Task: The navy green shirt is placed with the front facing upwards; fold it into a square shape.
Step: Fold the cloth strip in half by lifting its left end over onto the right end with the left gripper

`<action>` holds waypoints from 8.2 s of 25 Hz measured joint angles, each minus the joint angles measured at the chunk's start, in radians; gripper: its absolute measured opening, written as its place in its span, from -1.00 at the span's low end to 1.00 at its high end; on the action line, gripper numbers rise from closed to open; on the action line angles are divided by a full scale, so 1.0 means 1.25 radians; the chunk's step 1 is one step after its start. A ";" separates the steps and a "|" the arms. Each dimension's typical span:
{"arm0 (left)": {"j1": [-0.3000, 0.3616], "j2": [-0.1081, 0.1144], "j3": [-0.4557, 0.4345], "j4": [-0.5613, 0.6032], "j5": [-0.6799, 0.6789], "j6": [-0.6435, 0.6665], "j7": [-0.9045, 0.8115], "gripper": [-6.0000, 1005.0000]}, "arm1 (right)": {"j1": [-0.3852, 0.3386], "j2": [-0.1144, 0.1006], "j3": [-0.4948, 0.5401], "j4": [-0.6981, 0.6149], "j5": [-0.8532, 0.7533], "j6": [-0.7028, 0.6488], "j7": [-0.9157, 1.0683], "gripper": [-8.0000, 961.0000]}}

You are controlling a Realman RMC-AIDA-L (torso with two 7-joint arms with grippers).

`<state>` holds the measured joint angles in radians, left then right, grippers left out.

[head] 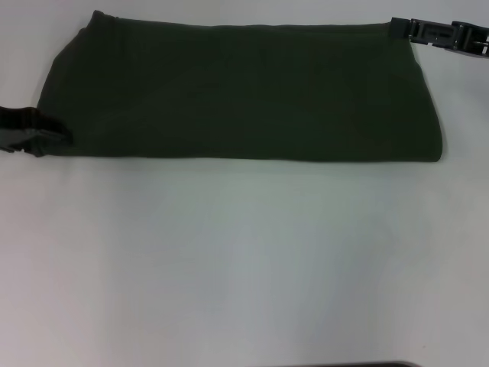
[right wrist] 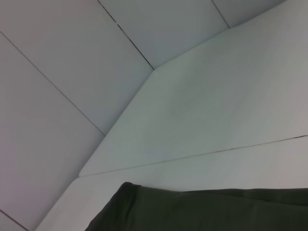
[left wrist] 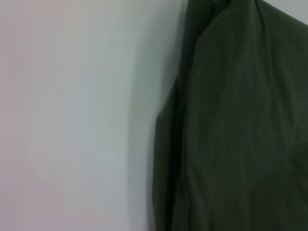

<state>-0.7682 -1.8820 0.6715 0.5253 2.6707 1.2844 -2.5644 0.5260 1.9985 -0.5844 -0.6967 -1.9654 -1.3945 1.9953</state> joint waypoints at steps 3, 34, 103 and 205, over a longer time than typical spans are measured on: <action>0.006 -0.012 0.021 0.033 0.006 -0.005 -0.004 0.51 | -0.003 0.001 0.001 0.000 0.001 -0.002 0.000 0.90; 0.000 -0.017 0.036 0.122 0.036 0.112 0.024 -0.93 | 0.024 -0.090 0.001 -0.005 -0.326 -0.128 0.268 0.90; -0.006 -0.026 0.041 0.135 0.042 0.105 0.014 -0.91 | 0.059 -0.043 -0.057 0.043 -0.393 -0.002 0.289 0.06; 0.033 -0.030 -0.119 0.216 -0.129 0.394 0.159 0.48 | 0.088 -0.068 0.086 -0.079 -0.456 -0.292 0.261 0.21</action>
<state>-0.7271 -1.9190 0.5227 0.7954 2.5096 1.7773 -2.3658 0.6358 1.9141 -0.4772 -0.7950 -2.5357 -1.7593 2.3221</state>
